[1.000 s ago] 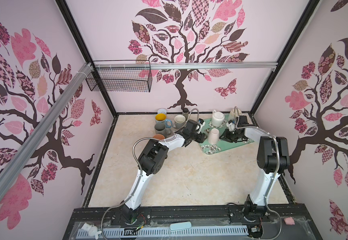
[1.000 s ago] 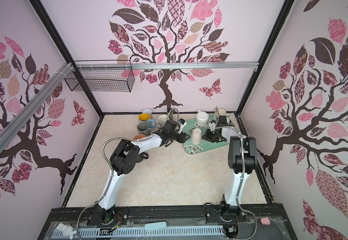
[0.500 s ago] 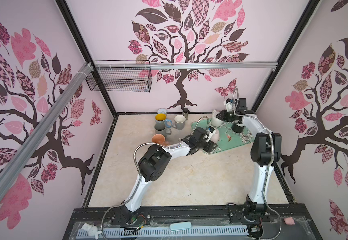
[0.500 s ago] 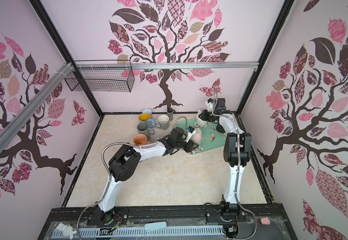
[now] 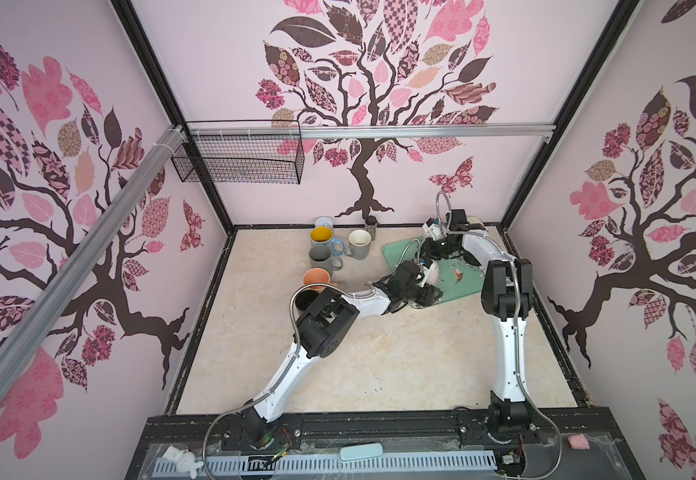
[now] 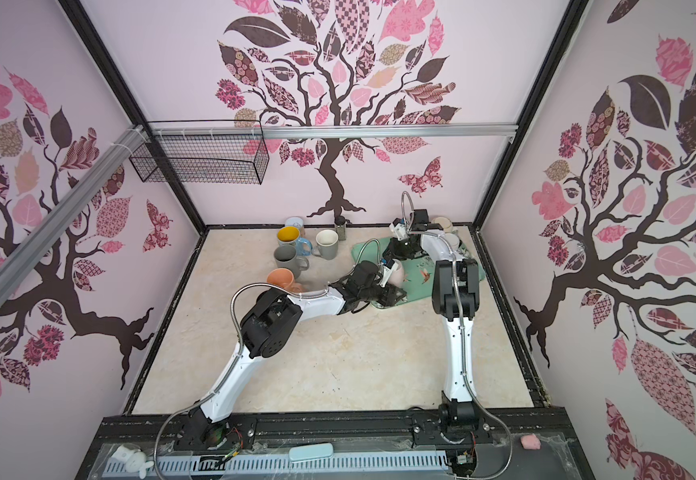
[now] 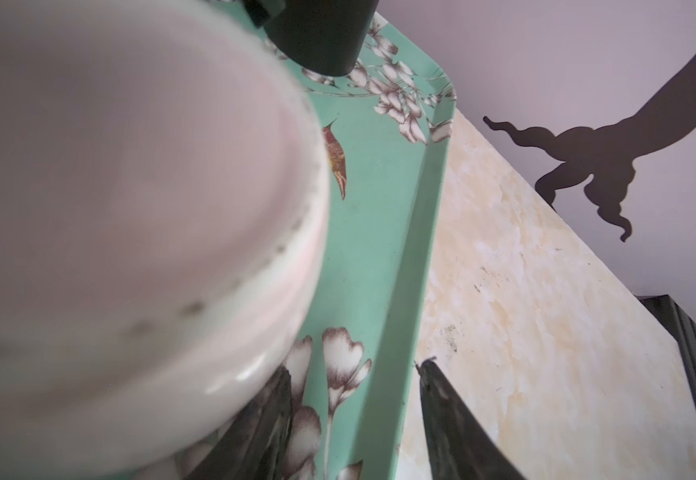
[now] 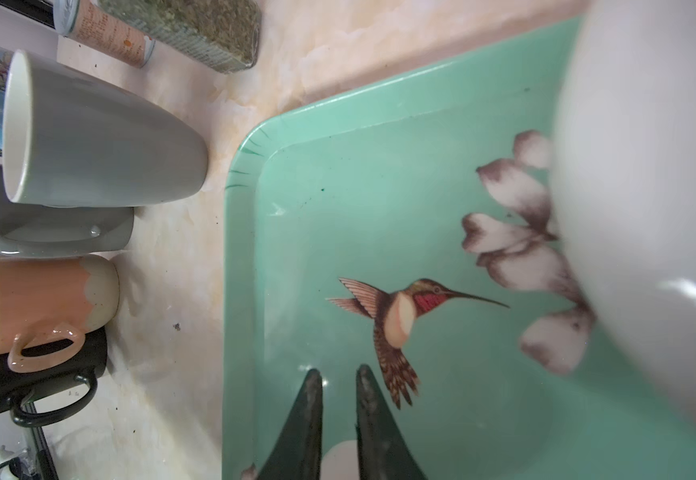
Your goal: Turn the mug right side up
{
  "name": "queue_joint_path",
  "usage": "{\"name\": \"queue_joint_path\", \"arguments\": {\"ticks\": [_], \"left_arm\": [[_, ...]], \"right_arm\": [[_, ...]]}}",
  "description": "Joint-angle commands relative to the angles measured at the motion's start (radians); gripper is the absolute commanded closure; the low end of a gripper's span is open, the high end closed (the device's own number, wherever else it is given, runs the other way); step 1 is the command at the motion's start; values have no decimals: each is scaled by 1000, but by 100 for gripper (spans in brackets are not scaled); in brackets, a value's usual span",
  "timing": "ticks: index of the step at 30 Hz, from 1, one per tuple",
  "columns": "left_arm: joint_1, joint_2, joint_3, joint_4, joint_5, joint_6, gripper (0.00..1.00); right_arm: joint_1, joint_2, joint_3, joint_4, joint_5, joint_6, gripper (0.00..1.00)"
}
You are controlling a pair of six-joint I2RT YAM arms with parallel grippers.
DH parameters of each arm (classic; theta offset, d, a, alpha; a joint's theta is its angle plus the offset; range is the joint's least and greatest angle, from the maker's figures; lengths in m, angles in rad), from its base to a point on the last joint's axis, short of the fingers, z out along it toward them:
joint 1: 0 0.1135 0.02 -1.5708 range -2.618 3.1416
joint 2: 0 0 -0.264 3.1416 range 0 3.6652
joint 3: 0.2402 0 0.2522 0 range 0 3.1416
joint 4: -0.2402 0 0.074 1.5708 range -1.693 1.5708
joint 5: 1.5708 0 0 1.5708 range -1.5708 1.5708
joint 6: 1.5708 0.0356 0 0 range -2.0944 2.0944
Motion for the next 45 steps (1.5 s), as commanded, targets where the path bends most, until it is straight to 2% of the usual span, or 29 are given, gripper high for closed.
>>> {"name": "queue_joint_path", "arguments": {"ticks": [1, 8, 16, 23, 26, 30, 33, 35, 37, 40, 45], "left_arm": [[21, -22, 15, 15, -76, -15, 48], [74, -67, -40, 18, -100, -28, 47], [100, -94, -71, 26, -95, -39, 47], [107, -121, -90, 27, -69, -36, 47], [115, -161, -123, 35, -53, -24, 47], [132, -225, -176, 40, -10, -6, 47], [138, -282, -225, 37, 21, 22, 46], [139, -317, -258, 32, 34, 40, 46], [141, -349, -293, 30, 39, 51, 45], [142, -379, -332, 37, 27, 58, 44], [142, -390, -344, 26, 35, 54, 44]], "right_arm": [[-31, -16, 8, -57, -1, -23, 82], [-48, -112, -145, -10, -5, -18, 84], [-49, -213, -290, 37, 60, 23, 83], [-61, -352, -483, 161, 92, 140, 76], [-69, -443, -571, 222, 169, 139, 73], [-71, -606, -703, 333, 276, 67, 70], [-64, -711, -793, 406, 249, -71, 70], [-52, -743, -803, 374, 212, -173, 67], [-35, -739, -786, 299, 163, -250, 59], [13, -694, -743, 190, 205, -314, 51], [39, -594, -633, 41, 251, -358, 46]]}}
